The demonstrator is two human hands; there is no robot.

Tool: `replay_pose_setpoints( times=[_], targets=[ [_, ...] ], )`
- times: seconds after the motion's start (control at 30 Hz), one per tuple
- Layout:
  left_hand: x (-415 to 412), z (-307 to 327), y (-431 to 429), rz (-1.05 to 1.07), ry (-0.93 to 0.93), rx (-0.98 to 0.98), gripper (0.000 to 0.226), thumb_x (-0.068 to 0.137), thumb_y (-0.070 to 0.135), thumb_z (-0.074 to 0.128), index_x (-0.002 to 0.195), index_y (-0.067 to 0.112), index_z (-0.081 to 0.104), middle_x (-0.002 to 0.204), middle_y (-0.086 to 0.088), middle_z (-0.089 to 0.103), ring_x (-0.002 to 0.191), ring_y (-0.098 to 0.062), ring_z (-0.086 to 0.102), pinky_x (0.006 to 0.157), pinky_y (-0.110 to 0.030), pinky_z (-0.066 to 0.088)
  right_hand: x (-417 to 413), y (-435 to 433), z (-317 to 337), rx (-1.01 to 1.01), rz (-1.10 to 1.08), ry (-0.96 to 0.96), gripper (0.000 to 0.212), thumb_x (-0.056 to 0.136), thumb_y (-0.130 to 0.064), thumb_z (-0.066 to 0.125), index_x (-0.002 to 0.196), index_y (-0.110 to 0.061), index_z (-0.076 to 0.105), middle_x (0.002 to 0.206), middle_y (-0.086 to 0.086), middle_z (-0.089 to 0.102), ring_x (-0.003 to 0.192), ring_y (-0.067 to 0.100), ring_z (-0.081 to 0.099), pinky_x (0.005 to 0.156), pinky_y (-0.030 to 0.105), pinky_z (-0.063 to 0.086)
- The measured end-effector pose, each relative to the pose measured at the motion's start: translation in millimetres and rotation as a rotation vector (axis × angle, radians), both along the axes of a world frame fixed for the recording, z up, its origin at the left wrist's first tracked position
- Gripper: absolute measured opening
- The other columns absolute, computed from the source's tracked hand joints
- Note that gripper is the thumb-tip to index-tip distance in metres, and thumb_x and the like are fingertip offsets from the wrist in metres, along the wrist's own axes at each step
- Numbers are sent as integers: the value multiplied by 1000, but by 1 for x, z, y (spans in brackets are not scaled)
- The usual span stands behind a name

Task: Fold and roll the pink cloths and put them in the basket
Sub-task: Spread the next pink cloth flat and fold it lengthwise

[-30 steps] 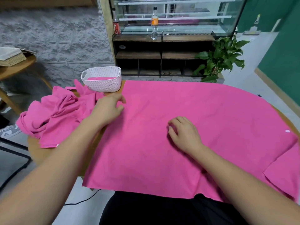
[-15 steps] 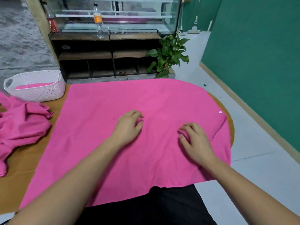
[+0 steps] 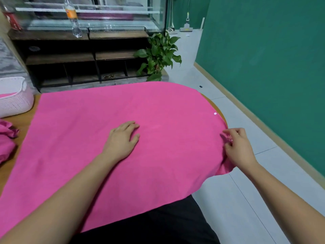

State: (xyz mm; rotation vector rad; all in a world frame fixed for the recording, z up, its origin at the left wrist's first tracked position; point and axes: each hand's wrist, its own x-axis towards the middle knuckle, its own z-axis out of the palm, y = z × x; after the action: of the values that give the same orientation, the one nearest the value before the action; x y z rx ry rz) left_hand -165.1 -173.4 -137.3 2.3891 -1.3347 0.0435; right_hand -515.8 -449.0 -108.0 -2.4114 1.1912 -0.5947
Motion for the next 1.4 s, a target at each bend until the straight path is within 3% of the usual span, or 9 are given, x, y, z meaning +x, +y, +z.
replay_pose_setpoints(
  times=[0.2, 0.3, 0.4, 0.53, 0.67, 0.83, 1.1, 1.27, 1.4],
  targets=[
    [-1, 1, 0, 2, 6, 11, 44, 103, 42, 55, 145, 28, 58, 156, 1, 53, 145, -20, 46, 115, -46, 38, -12, -23, 11, -18, -67, -67, 45, 95, 7, 47, 130, -17, 63, 130, -1, 45, 99, 19, 65, 97, 40, 55],
    [-1, 1, 0, 3, 11, 9, 44, 104, 42, 55, 145, 27, 58, 156, 2, 53, 145, -20, 46, 115, -47, 39, -18, -39, 15, -14, -131, 83, 53, 91, 8, 50, 140, -12, 56, 140, 3, 41, 95, 28, 64, 86, 46, 57],
    [-2, 1, -1, 11, 7, 16, 44, 104, 42, 54, 145, 27, 57, 156, 1, 52, 145, -21, 46, 115, -47, 38, -7, -37, 14, -127, -101, 194, 50, 89, 4, 58, 137, -8, 59, 142, 12, 45, 106, 36, 59, 91, 52, 54],
    [-6, 2, 2, 15, 0, 22, 41, 103, 40, 56, 141, 27, 60, 150, 2, 56, 141, -23, 48, 113, -47, 39, 27, 9, 13, -300, 148, 97, 33, 91, -7, 61, 124, -10, 67, 128, 11, 56, 112, 37, 57, 98, 52, 48],
    [-14, 1, 18, -14, 8, 24, 40, 102, 41, 53, 139, 29, 61, 147, 4, 57, 138, -23, 50, 110, -46, 42, 58, 89, 5, -288, 562, 39, 29, 100, -23, 63, 127, -16, 65, 122, 0, 58, 112, 26, 56, 97, 45, 46],
    [-28, 2, 52, -44, 39, 31, 48, 100, 49, 45, 141, 30, 58, 150, 4, 54, 140, -20, 47, 112, -45, 42, 83, 167, -2, -218, 843, 67, 35, 103, -44, 61, 130, -23, 63, 127, -7, 57, 117, 20, 55, 99, 41, 44],
    [-43, -1, 122, -9, 75, -5, 46, 101, 50, 47, 143, 33, 57, 154, 11, 51, 143, -13, 45, 114, -43, 41, 106, 232, -4, -214, 1086, 218, 65, 96, -69, 57, 146, -27, 56, 145, -4, 50, 135, 16, 45, 114, 35, 38],
    [-56, 1, 154, 10, 74, -9, 45, 103, 49, 51, 146, 34, 56, 157, 13, 48, 145, -11, 43, 116, -43, 39, 111, 248, 0, -247, 1158, 246, 62, 93, -63, 60, 143, -26, 57, 146, -1, 50, 135, 19, 46, 111, 41, 42],
    [-67, 0, 170, -16, 85, 27, 52, 102, 57, 48, 150, 38, 51, 161, 16, 42, 151, -8, 35, 119, -43, 35, 109, 253, 12, -217, 1192, 299, 66, 90, -57, 59, 150, -31, 50, 153, -3, 43, 141, 17, 39, 116, 39, 36]
  ],
)
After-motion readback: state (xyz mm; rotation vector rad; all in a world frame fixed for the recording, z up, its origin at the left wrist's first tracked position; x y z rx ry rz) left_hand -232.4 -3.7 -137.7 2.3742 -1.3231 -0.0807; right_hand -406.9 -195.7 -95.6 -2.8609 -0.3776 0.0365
